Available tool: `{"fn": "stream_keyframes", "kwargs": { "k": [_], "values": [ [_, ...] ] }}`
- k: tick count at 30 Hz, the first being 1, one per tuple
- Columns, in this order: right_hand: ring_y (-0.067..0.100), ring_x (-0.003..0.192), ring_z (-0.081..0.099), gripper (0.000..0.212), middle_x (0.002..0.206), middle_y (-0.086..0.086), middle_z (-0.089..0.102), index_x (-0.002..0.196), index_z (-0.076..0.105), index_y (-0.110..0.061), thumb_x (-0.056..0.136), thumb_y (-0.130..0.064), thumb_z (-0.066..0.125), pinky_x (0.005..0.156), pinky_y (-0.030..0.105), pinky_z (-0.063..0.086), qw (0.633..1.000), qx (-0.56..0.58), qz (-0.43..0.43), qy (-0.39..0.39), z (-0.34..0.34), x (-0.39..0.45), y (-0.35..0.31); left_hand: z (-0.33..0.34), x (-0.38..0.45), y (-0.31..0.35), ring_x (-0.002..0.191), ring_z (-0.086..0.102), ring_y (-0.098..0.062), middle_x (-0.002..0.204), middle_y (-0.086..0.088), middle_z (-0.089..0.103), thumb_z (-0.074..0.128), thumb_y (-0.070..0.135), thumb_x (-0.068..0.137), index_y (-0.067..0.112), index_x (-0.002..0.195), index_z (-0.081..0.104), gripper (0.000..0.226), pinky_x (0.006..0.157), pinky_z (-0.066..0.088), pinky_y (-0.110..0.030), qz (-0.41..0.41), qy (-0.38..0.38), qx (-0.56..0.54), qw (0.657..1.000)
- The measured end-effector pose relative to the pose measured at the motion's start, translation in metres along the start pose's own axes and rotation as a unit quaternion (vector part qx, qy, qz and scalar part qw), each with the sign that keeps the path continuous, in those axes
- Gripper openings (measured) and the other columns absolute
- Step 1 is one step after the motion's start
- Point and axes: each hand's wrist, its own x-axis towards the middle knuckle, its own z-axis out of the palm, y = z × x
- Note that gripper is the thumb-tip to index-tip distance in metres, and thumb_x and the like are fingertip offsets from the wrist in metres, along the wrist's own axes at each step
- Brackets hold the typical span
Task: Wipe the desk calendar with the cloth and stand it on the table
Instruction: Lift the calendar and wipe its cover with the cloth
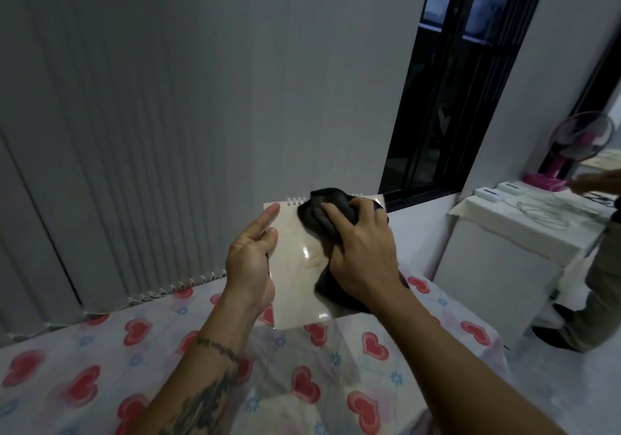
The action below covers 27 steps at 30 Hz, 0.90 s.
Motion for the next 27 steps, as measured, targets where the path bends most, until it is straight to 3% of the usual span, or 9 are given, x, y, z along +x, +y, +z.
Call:
{"fn": "stream_keyframes", "kwargs": {
  "k": [4,6,8,10,15,18,22,25,27],
  "values": [
    [0.027,0.109,0.039,0.05,0.131,0.009,0.039,0.137,0.043,-0.029,0.088,-0.031,0.051,0.092,0.04,0.042,0.997,0.015,0.079,0.003,-0.001,0.004,-0.006,0.01,-0.001,0.001,0.096,0.065,0.013,0.102,0.026,0.073,0.052,0.0,0.095,0.035,0.096,0.079,0.045,0.074,0.048,-0.003,0.028,-0.008,0.041,0.999],
    [0.029,0.11,0.041,0.051,0.132,0.011,0.041,0.137,0.045,-0.027,0.086,-0.032,0.047,0.09,0.041,0.044,0.998,0.047,0.036,0.003,0.0,-0.005,-0.015,0.011,0.001,0.004,0.102,0.065,0.009,0.108,0.022,0.073,0.051,0.0,0.096,0.037,0.097,0.079,0.046,0.078,0.05,-0.006,0.035,-0.005,0.038,0.999],
    [0.03,0.11,0.042,0.051,0.132,0.012,0.042,0.137,0.046,-0.026,0.087,-0.032,0.049,0.088,0.042,0.046,0.999,0.045,0.008,0.005,0.0,-0.007,-0.011,0.01,0.001,0.004,0.111,0.065,0.0,0.115,0.016,0.073,0.051,0.0,0.095,0.038,0.098,0.079,0.046,0.094,0.052,-0.017,0.041,-0.006,0.029,0.999],
    [0.028,0.109,0.041,0.049,0.132,0.011,0.04,0.137,0.044,-0.029,0.089,-0.029,0.052,0.088,0.041,0.045,0.998,0.033,0.049,0.013,0.0,-0.003,-0.002,0.012,-0.002,0.001,0.122,0.061,-0.011,0.126,0.006,0.07,0.053,0.0,0.095,0.037,0.098,0.079,0.046,0.107,0.046,-0.031,0.03,0.001,0.018,0.999],
    [0.027,0.109,0.039,0.049,0.131,0.009,0.038,0.139,0.041,-0.032,0.09,-0.026,0.05,0.092,0.043,0.042,0.99,0.01,0.139,0.011,0.004,-0.012,0.004,0.013,-0.012,-0.012,0.129,0.056,-0.027,0.132,-0.003,0.066,0.052,-0.001,0.094,0.036,0.096,0.08,0.047,0.113,0.04,-0.046,-0.01,0.016,-0.016,1.0],
    [0.027,0.106,0.039,0.051,0.127,0.01,0.041,0.136,0.043,-0.032,0.087,-0.027,0.051,0.087,0.04,0.042,0.99,0.029,0.132,0.027,0.005,-0.02,-0.008,0.013,-0.013,-0.015,0.127,0.057,-0.026,0.131,-0.005,0.067,0.05,-0.001,0.096,0.033,0.097,0.08,0.046,0.111,0.042,-0.046,-0.022,0.014,-0.028,0.999],
    [0.027,0.102,0.042,0.051,0.125,0.011,0.044,0.136,0.043,-0.031,0.086,-0.032,0.055,0.077,0.039,0.045,0.999,0.021,0.029,0.02,0.009,-0.026,-0.022,0.017,-0.01,-0.011,0.108,0.07,-0.019,0.117,-0.006,0.075,0.048,-0.003,0.096,0.028,0.102,0.079,0.044,0.09,0.057,-0.033,-0.007,-0.004,-0.036,0.999],
    [0.027,0.107,0.039,0.056,0.127,0.009,0.038,0.139,0.036,-0.034,0.086,-0.03,0.054,0.088,0.04,0.041,0.994,0.002,0.113,-0.004,0.005,-0.017,0.005,0.01,-0.011,-0.012,0.124,0.06,-0.021,0.127,0.003,0.069,0.052,-0.001,0.095,0.033,0.1,0.079,0.044,0.109,0.045,-0.042,-0.002,0.018,-0.016,1.0],
    [0.027,0.108,0.037,0.056,0.129,0.008,0.037,0.141,0.035,-0.035,0.088,-0.029,0.053,0.093,0.04,0.039,0.986,-0.018,0.162,-0.033,0.004,-0.015,0.018,0.005,-0.016,-0.014,0.129,0.055,-0.016,0.13,0.009,0.065,0.053,0.0,0.095,0.037,0.098,0.079,0.045,0.11,0.042,-0.035,0.002,0.013,-0.008,1.0]
  ]
}}
